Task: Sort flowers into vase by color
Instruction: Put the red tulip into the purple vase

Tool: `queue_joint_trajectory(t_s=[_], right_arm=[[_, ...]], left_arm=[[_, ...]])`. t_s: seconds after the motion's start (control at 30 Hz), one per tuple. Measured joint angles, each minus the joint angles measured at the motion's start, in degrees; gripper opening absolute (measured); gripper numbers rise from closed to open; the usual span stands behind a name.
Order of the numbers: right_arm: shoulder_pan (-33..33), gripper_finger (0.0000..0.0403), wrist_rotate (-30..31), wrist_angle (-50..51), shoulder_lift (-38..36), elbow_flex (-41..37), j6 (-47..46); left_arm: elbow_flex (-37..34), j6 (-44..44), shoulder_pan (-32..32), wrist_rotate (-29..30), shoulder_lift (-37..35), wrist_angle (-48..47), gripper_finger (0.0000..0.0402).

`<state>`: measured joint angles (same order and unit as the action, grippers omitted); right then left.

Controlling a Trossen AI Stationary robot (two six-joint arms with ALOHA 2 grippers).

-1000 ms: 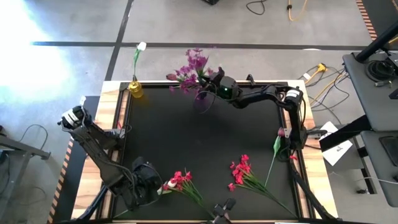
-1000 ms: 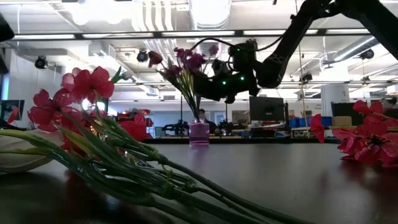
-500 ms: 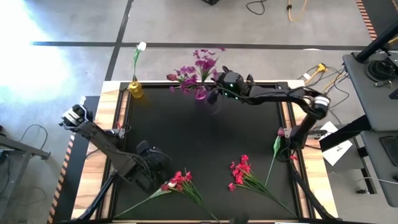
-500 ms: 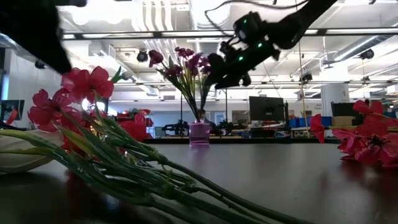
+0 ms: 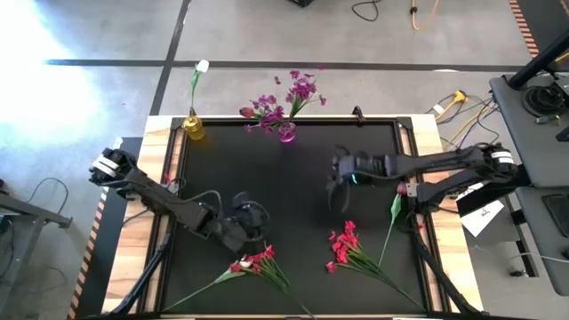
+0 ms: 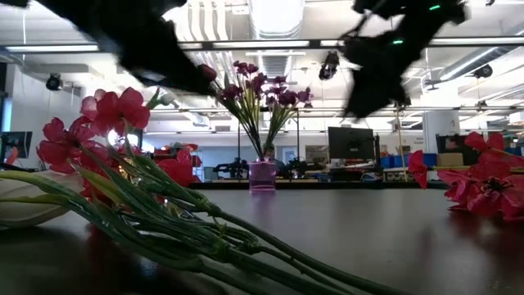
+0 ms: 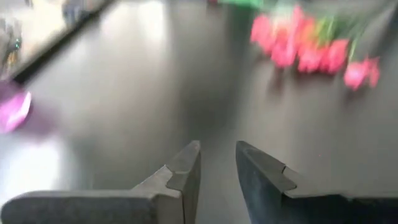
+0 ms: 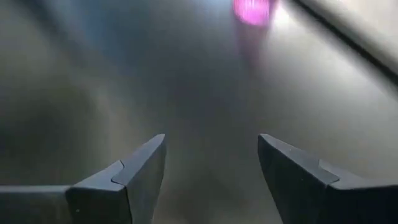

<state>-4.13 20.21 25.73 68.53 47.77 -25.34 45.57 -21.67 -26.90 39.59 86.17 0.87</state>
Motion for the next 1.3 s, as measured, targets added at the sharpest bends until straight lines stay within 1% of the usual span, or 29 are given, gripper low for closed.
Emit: queue_joint_trajectory(t_s=[0.1,0.17,0.23,0.3,0.33,0.43,0.57,0.63,0.7,0.83,0.9,0.97,1.03,1.1,1.17,1.23,1.3], right_arm=[[5.07,0.0237,0.18,15.64,-2.18,-0.07,-13.73],[7.35,0.0232,-1.21,26.18,-3.09,-0.07,-23.25],[8.53,0.0227,-3.46,35.69,-3.28,-0.22,-30.2],[8.88,0.0222,-6.12,41.38,-3.19,-0.78,-35.1],[8.86,0.022,-7.8,42.15,-3.19,-1.32,-36.55],[8.75,0.0215,-13.94,41.09,-2.99,-3.82,-39.66],[9.52,0.0207,-23.01,41.25,-1.67,-7.28,-45.89],[10.93,0.0203,-25.99,40.42,-0.93,-8.05,-48.71],[12.95,0.0199,-27.14,40.22,0.05,-8.19,-52.6],[17.92,0.0186,-32.62,39.61,2.12,-7.87,-60.49],[21.59,0.0179,-32.58,39.45,3.13,-7.61,-65.73],[25.52,0.017,-28.59,39.66,4.2,-7.61,-72.97],[29.85,0.016,-24.32,39.43,5.19,-7.75,-82.39],[33.17,0.0151,-22.69,39.69,6.17,-8.18,-88.34],[35.66,0.0141,-20.79,40.28,6.81,-9.43,-94.0],[37.23,0.0131,-16.31,40.26,7.65,-10.14,-99.87],[37.61,0.0122,-12.73,40.39,8.27,-11.09,-103.48]], left_arm=[[-4.1,7.66,1.45,0.0,0.19,18.24,0.0086],[-7.05,11.33,1.57,-0.01,0.76,29.67,0.0086],[-9.78,14.39,1.47,-0.11,1.7,39.39,0.0086],[-12.06,16.66,1.43,-1.47,2.71,46.48,0.0086],[-12.96,17.15,1.44,-2.54,3.13,48.61,0.0086],[-14.55,16.05,1.4,-4.57,4.91,52.28,0.0086],[-14.25,13.79,0.44,-4.66,9.08,52.43,0.0086],[-13.23,14.16,0.38,-4.82,10.37,52.78,0.0086],[-11.64,14.34,0.43,-4.75,11.0,53.41,0.0086],[-9.67,16.79,0.14,-5.42,11.63,51.12,0.0086],[-8.85,17.51,0.05,-5.69,11.55,50.95,0.0086],[-8.36,17.8,0.05,-5.92,11.54,50.66,0.0086],[-8.17,18.08,0.05,-5.88,11.56,49.99,0.0086],[-8.09,18.02,0.05,-5.86,11.56,49.12,0.0086],[-8.62,18.01,0.05,-5.88,11.56,49.06,0.0086],[-8.89,18.01,0.05,-5.88,11.56,49.09,0.0086],[-8.91,18.01,0.05,-5.86,11.56,49.17,0.0086]])
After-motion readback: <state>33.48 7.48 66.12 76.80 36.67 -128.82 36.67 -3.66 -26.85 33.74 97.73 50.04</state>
